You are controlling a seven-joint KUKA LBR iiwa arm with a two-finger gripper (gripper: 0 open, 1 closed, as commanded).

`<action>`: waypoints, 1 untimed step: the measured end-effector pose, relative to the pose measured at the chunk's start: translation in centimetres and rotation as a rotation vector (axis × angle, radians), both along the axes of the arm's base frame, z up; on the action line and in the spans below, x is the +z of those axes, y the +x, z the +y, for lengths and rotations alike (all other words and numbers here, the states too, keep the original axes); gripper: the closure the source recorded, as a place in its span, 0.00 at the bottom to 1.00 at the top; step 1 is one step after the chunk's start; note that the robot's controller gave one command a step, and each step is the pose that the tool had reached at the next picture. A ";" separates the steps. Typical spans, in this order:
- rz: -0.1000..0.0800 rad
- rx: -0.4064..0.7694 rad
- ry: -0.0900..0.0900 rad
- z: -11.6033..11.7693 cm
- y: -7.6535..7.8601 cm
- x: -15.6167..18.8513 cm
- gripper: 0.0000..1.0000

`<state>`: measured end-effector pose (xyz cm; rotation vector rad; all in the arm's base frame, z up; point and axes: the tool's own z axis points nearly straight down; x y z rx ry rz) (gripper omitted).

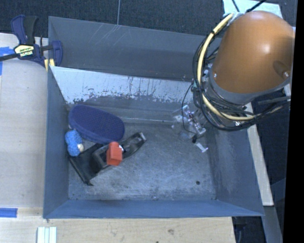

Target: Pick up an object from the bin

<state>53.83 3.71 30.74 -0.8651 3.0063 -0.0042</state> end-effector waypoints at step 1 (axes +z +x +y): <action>0.017 0.082 -0.001 -0.4 2.2 -12.4 1.00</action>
Offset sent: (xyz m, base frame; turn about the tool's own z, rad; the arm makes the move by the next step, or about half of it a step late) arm 0.0220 -0.0032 -0.1195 -0.0842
